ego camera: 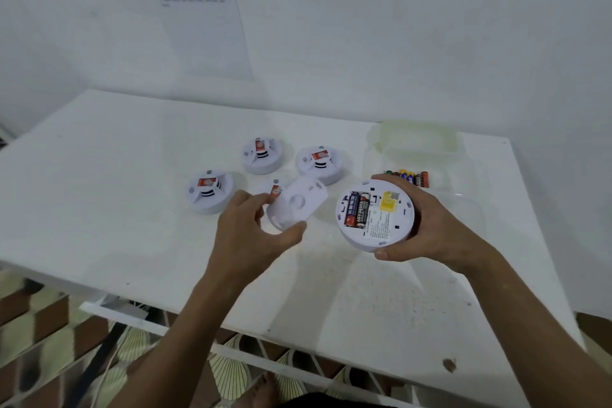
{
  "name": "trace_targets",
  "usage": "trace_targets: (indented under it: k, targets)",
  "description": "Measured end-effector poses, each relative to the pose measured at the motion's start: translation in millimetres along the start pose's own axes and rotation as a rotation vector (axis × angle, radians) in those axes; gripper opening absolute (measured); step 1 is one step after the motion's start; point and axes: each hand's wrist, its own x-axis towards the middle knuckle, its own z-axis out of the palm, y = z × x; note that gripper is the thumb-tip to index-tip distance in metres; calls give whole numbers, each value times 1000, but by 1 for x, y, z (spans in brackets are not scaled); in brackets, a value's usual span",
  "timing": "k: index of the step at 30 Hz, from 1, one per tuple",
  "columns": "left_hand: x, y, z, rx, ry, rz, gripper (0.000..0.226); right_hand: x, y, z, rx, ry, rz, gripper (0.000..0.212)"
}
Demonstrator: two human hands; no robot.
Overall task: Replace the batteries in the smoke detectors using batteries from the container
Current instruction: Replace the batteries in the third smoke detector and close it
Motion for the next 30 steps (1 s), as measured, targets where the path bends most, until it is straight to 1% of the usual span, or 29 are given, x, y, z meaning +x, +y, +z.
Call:
trace_targets:
  k: [2, 5, 7, 11, 15, 21, 27, 30]
  targets:
    - [7, 4, -20, -61, -6, 86, 48, 12, -6, 14, -4, -23, -7, 96]
    - [18, 7, -39, -129, -158, 183, 54, 30, -15, 35, 9, -46, -23, 98]
    - [25, 4, -46, -143, -236, 222, 56, 41, -21, 50, 6, -63, -25, 99]
    - [40, -16, -57, -139, -310, 255, 59, 61, -29, 78, 7, -86, -28, 97]
    - [50, -40, -69, -126, -364, 252, 66, 78, -32, 99, -10, -69, -42, 96]
    - [62, -69, -90, -256, -497, 205, 72, 99, -37, 129, -26, -63, -53, 92]
    - [77, -89, -107, -433, -639, 85, 65, 114, -45, 152, -36, -42, -46, 93]
    - [82, -96, -111, -459, -681, 78, 63, 117, -48, 158, -52, -41, -43, 92]
